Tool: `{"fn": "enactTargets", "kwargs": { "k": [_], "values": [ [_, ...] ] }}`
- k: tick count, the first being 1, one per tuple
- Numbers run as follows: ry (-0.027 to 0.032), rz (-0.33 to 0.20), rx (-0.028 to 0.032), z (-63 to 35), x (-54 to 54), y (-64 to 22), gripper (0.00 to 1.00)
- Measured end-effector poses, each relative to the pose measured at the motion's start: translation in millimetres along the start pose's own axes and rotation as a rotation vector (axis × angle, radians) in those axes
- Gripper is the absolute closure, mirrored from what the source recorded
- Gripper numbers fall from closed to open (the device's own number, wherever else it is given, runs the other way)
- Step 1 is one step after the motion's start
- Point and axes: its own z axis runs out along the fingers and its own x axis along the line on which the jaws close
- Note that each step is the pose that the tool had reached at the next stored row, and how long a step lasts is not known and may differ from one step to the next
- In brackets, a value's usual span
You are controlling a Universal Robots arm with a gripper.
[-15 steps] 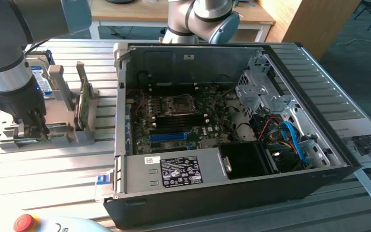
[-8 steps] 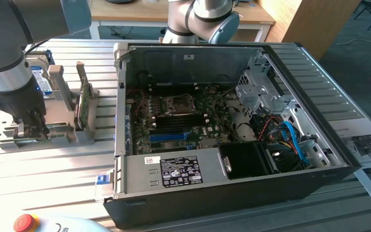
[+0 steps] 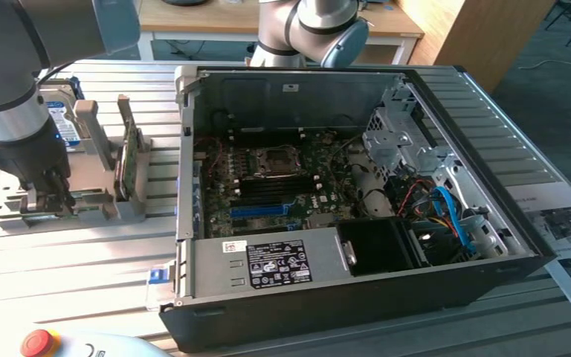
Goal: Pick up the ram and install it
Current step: 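Pick up the ram and move it above insertion slot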
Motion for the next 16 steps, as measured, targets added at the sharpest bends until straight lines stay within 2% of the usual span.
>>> {"fn": "enactTargets", "kwargs": {
  "k": [16],
  "values": [
    [0.0000, 0.000, 0.0001, 1.2, 2.2, 0.0, 0.76]
  ]
}}
